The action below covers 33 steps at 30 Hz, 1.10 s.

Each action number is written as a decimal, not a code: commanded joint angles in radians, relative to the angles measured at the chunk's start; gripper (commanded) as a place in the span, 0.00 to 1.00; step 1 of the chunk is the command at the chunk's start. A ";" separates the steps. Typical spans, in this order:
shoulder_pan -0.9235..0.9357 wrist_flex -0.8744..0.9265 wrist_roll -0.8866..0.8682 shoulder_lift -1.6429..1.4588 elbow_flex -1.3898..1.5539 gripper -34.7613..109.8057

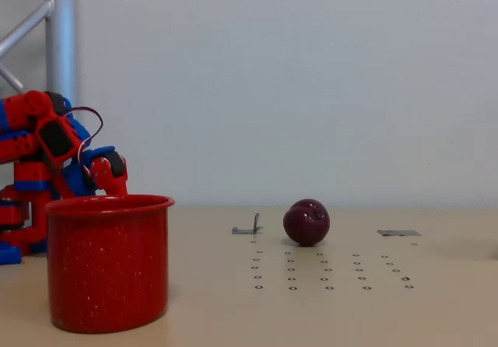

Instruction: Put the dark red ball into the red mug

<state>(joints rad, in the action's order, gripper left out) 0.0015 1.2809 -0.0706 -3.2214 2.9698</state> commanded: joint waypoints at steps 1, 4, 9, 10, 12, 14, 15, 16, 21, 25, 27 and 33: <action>-0.009 -0.023 -0.014 -0.075 0.018 0.23; -0.009 -0.021 -0.014 -0.075 0.018 0.23; 0.023 -0.143 0.117 -0.029 0.015 0.23; 0.034 -0.195 0.158 0.032 -0.020 0.23; 0.051 -0.259 0.264 0.170 -0.143 0.23; 0.060 -0.287 0.373 0.318 -0.290 0.23; 0.064 -0.282 0.420 0.382 -0.373 0.23; 0.071 -0.279 0.449 0.442 -0.448 0.23; 0.118 -0.354 0.873 0.560 -0.617 0.23; 0.153 -0.440 1.031 0.551 -0.614 0.24; 0.163 -0.413 1.068 0.581 -0.667 0.24; 0.140 -0.249 1.124 0.779 -0.965 0.26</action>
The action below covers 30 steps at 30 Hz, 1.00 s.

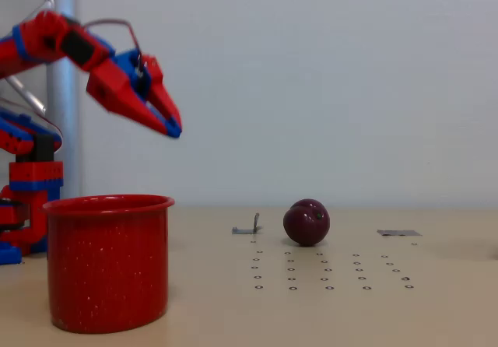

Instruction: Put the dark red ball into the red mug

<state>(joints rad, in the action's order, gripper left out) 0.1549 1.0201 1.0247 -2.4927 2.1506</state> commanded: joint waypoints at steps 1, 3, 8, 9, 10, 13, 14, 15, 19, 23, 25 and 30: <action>-0.015 0.000 0.055 0.072 -0.160 0.27; -0.015 -0.052 0.117 0.100 -0.158 0.30; 0.000 -0.186 0.259 0.330 -0.209 0.33; 0.002 -0.216 0.310 0.382 -0.209 0.33; 0.003 -0.261 0.322 0.431 -0.210 0.35; 0.006 -0.353 0.334 0.577 -0.264 0.43; 0.005 -0.354 0.334 0.621 -0.305 0.45; 0.002 -0.359 0.353 0.663 -0.342 0.47; -0.031 -0.502 0.341 0.795 -0.411 0.47; -0.063 -0.592 0.356 0.908 -0.505 0.47; -0.078 -0.638 0.380 0.965 -0.545 0.48; -0.155 -0.644 0.502 1.055 -0.672 0.49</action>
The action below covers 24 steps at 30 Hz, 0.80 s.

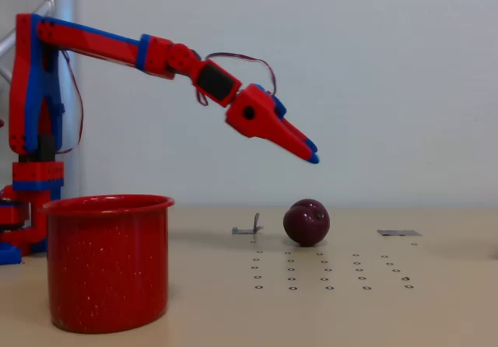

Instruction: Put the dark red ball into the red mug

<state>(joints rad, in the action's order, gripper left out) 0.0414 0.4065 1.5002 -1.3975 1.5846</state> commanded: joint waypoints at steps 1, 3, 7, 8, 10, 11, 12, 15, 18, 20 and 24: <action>-0.061 -0.031 0.038 -0.035 -0.118 0.49; -0.100 -0.031 0.052 -0.025 -0.133 0.49; -0.164 -0.043 0.098 -0.017 -0.130 0.50; -0.176 -0.054 0.112 -0.015 -0.121 0.50; -0.190 -0.063 0.153 -0.009 -0.101 0.50; -0.195 -0.063 0.175 -0.006 -0.091 0.50; -0.195 -0.063 0.193 -0.003 -0.080 0.50; -0.193 -0.063 0.224 0.006 -0.051 0.51; -0.189 -0.064 0.244 0.034 -0.048 0.50; -0.187 -0.095 0.255 0.064 -0.052 0.50; -0.187 -0.101 0.262 0.152 -0.130 0.49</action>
<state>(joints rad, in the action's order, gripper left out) -0.1473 0.3344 1.7487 -1.2180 1.5601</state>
